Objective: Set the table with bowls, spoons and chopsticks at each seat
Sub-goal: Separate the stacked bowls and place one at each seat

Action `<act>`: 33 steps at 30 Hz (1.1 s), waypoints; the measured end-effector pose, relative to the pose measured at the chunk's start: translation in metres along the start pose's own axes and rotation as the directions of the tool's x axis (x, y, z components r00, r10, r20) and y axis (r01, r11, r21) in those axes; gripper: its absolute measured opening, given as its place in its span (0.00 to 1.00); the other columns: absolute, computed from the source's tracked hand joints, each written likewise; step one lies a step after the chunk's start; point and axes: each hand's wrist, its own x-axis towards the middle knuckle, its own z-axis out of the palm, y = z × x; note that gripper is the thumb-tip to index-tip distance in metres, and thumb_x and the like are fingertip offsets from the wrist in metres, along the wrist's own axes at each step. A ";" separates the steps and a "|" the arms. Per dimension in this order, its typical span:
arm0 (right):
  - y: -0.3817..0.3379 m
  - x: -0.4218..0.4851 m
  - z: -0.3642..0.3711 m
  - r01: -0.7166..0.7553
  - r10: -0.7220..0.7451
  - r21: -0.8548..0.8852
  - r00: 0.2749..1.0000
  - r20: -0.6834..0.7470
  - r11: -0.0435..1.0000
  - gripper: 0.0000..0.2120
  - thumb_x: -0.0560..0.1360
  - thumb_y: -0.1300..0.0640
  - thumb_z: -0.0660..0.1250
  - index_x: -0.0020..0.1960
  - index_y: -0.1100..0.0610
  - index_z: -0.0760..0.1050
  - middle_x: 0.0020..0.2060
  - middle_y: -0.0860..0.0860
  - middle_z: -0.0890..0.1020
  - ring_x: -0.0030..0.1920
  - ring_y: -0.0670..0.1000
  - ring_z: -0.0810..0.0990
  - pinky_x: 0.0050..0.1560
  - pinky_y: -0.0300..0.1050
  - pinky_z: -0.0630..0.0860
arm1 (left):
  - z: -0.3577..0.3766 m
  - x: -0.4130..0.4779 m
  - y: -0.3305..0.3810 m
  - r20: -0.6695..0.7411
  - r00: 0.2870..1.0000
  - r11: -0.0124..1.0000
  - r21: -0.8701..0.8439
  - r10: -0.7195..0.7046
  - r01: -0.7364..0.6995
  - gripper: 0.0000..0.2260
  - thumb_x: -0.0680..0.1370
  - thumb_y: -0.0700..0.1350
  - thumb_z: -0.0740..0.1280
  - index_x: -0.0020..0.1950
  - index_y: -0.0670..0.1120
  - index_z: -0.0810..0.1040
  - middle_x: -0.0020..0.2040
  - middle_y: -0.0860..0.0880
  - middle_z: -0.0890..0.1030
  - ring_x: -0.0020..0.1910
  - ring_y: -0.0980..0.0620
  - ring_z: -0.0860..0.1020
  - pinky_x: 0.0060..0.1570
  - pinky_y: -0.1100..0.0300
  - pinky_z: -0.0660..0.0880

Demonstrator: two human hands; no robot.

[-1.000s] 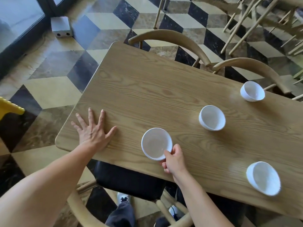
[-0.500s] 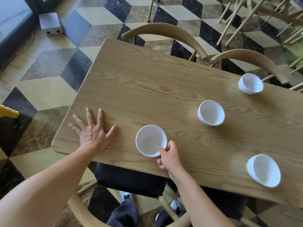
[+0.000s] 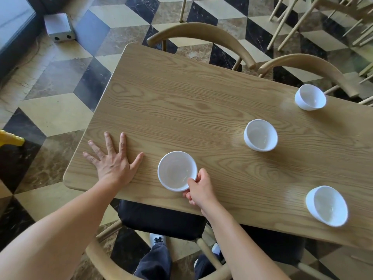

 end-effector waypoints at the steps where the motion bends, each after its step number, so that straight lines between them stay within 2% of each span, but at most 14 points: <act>1: -0.001 0.000 0.001 0.005 -0.005 -0.018 1.000 0.001 1.000 0.10 0.77 0.66 0.54 0.41 0.54 0.58 0.33 0.56 0.73 0.24 0.50 0.70 0.18 0.36 0.59 | 0.000 0.000 0.000 0.000 1.000 1.000 0.000 0.000 0.000 0.44 0.69 0.80 0.38 0.80 0.59 0.39 0.82 0.45 0.39 0.76 0.27 0.36 0.69 0.27 0.35; 3: -0.003 0.002 0.001 0.022 -0.022 -0.064 1.000 0.000 0.998 0.10 0.77 0.66 0.54 0.41 0.54 0.58 0.34 0.55 0.72 0.22 0.48 0.70 0.19 0.37 0.59 | 0.001 0.001 -0.001 -0.003 1.000 1.000 -0.001 0.000 0.000 0.44 0.69 0.80 0.38 0.80 0.59 0.39 0.82 0.44 0.39 0.76 0.27 0.36 0.69 0.26 0.35; 7: -0.003 0.004 -0.001 0.043 -0.043 -0.153 0.999 0.001 0.987 0.10 0.76 0.65 0.55 0.40 0.54 0.58 0.36 0.55 0.72 0.25 0.50 0.72 0.19 0.38 0.61 | 0.001 0.001 0.000 0.000 1.000 1.000 0.006 -0.002 0.002 0.44 0.69 0.80 0.38 0.80 0.59 0.40 0.82 0.44 0.39 0.76 0.27 0.36 0.69 0.27 0.35; 13: -0.003 0.008 0.000 0.045 -0.046 -0.143 0.999 -0.002 0.989 0.10 0.77 0.63 0.57 0.41 0.54 0.59 0.35 0.56 0.73 0.24 0.50 0.72 0.19 0.37 0.61 | -0.001 0.001 0.000 0.028 1.000 1.000 0.003 -0.005 0.005 0.45 0.69 0.80 0.38 0.80 0.59 0.39 0.82 0.44 0.39 0.76 0.26 0.36 0.69 0.26 0.35; 17: -0.004 0.005 -0.008 0.020 -0.015 -0.091 0.998 0.062 0.996 0.13 0.79 0.52 0.65 0.43 0.55 0.62 0.32 0.57 0.77 0.21 0.49 0.69 0.19 0.39 0.63 | -0.005 0.002 0.000 0.072 0.997 1.000 0.019 -0.007 0.005 0.45 0.67 0.81 0.37 0.80 0.59 0.37 0.82 0.45 0.37 0.76 0.26 0.35 0.69 0.26 0.36; 19: -0.005 0.006 -0.021 0.003 0.007 -0.113 0.996 0.091 0.994 0.15 0.78 0.47 0.66 0.48 0.58 0.67 0.34 0.56 0.78 0.22 0.48 0.69 0.19 0.39 0.64 | -0.011 0.005 0.002 0.071 0.997 1.000 0.001 -0.009 0.009 0.46 0.67 0.81 0.38 0.80 0.59 0.41 0.82 0.44 0.38 0.76 0.25 0.37 0.70 0.26 0.37; 21: -0.007 0.011 -0.045 -0.021 0.027 -0.105 0.998 0.058 0.994 0.18 0.78 0.45 0.65 0.52 0.60 0.71 0.34 0.55 0.80 0.22 0.47 0.71 0.19 0.39 0.64 | -0.019 0.012 0.010 0.042 0.999 1.000 -0.005 0.018 -0.018 0.46 0.69 0.80 0.41 0.81 0.57 0.44 0.82 0.43 0.41 0.76 0.26 0.39 0.70 0.27 0.38; 24: -0.007 0.027 -0.097 -0.042 0.043 0.021 0.995 -0.095 0.999 0.17 0.80 0.46 0.62 0.50 0.61 0.71 0.33 0.57 0.81 0.23 0.48 0.71 0.20 0.41 0.64 | -0.031 0.031 0.037 0.021 0.997 0.997 -0.007 0.074 -0.074 0.43 0.72 0.77 0.47 0.81 0.56 0.47 0.82 0.42 0.43 0.77 0.26 0.40 0.70 0.27 0.40; 27: -0.009 0.043 -0.147 -0.042 0.094 0.201 0.961 -0.260 0.979 0.16 0.81 0.48 0.60 0.48 0.61 0.70 0.30 0.58 0.79 0.20 0.48 0.69 0.19 0.38 0.62 | -0.032 0.051 0.064 0.008 0.996 0.995 -0.033 0.089 -0.089 0.41 0.73 0.75 0.49 0.81 0.56 0.48 0.82 0.41 0.44 0.77 0.26 0.41 0.70 0.27 0.40; 30: -0.016 0.053 -0.182 -0.012 0.121 0.317 0.937 -0.327 0.948 0.16 0.81 0.46 0.61 0.45 0.60 0.68 0.28 0.58 0.78 0.19 0.48 0.69 0.18 0.36 0.61 | -0.026 0.066 0.086 0.015 0.993 0.993 -0.027 0.115 -0.115 0.41 0.73 0.75 0.50 0.81 0.56 0.49 0.82 0.41 0.44 0.77 0.26 0.40 0.70 0.26 0.40; 33: -0.023 0.061 -0.199 -0.012 0.153 0.394 0.932 -0.329 0.919 0.16 0.80 0.47 0.62 0.44 0.60 0.68 0.28 0.58 0.78 0.18 0.48 0.69 0.17 0.37 0.61 | -0.018 0.068 0.098 0.005 0.993 0.993 -0.007 0.117 -0.117 0.42 0.73 0.76 0.49 0.81 0.55 0.48 0.82 0.39 0.45 0.76 0.25 0.40 0.69 0.25 0.39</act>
